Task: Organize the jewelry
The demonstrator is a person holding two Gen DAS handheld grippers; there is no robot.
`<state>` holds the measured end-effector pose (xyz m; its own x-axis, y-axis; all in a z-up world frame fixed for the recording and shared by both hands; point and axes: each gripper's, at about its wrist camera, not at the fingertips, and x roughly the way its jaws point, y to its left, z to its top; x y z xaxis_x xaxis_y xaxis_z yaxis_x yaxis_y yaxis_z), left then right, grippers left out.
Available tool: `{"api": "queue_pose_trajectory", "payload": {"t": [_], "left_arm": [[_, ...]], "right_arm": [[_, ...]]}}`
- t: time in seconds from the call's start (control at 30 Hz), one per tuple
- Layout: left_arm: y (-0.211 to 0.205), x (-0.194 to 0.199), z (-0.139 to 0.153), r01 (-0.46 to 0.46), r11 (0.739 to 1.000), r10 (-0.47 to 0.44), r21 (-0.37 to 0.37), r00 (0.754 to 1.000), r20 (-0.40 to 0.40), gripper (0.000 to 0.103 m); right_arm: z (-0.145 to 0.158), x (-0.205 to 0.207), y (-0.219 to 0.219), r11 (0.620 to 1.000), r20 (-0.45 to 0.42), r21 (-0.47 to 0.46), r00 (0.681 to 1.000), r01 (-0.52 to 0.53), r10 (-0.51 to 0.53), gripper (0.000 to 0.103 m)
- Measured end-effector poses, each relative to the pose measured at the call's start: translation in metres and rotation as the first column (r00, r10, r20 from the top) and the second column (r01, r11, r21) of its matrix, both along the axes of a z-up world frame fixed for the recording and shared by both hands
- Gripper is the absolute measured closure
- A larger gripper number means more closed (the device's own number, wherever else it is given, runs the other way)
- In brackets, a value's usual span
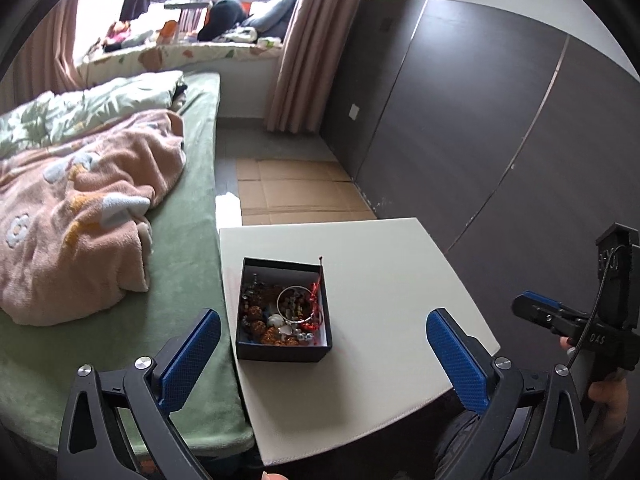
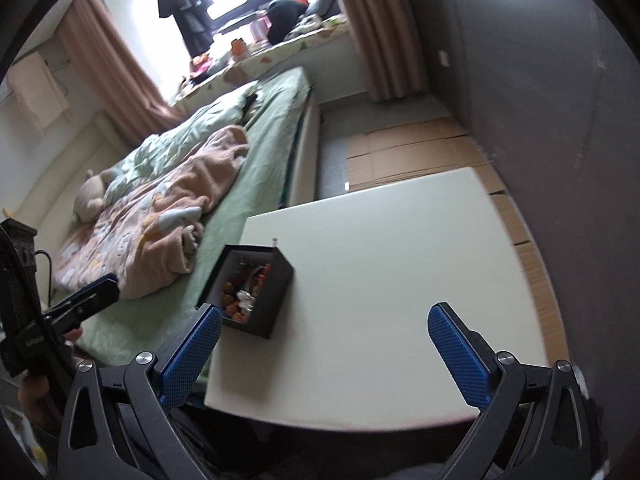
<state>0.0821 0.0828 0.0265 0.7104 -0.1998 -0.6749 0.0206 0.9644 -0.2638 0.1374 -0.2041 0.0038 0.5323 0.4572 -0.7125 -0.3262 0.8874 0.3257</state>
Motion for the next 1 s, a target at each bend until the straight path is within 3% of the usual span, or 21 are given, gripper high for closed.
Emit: {"api": "queue_pose_trajectory", "payload": {"t": [0.27, 0.73, 0.83, 1.0], "left_arm": [[-0.013, -0.039, 0.003, 0.013, 0.999, -0.016, 0.037, 0.998, 0.057, 0.000], [-0.032, -0.086, -0.014, -0.002, 0.994, -0.008, 0.110, 0.996, 0.092, 0.000], [-0.031, -0.095, -0.012, -0.030, 0.993, 0.015, 0.111, 0.991, 0.135, 0.000], [-0.025, -0.094, -0.014, -0.053, 0.995, 0.042, 0.087, 0.990, 0.132, 0.000]], "right_arm": [[0.006, -0.039, -0.027, 1.000, 0.055, 0.009, 0.998, 0.013, -0.013, 0.000], [-0.002, -0.085, -0.031, 1.000, 0.095, -0.024, 0.995, -0.005, 0.007, 0.000], [-0.002, -0.091, -0.036, 1.000, 0.109, 0.015, 0.994, -0.008, 0.007, 0.000], [-0.003, -0.095, -0.040, 0.999, 0.131, 0.042, 0.991, 0.032, -0.037, 0.000]]}}
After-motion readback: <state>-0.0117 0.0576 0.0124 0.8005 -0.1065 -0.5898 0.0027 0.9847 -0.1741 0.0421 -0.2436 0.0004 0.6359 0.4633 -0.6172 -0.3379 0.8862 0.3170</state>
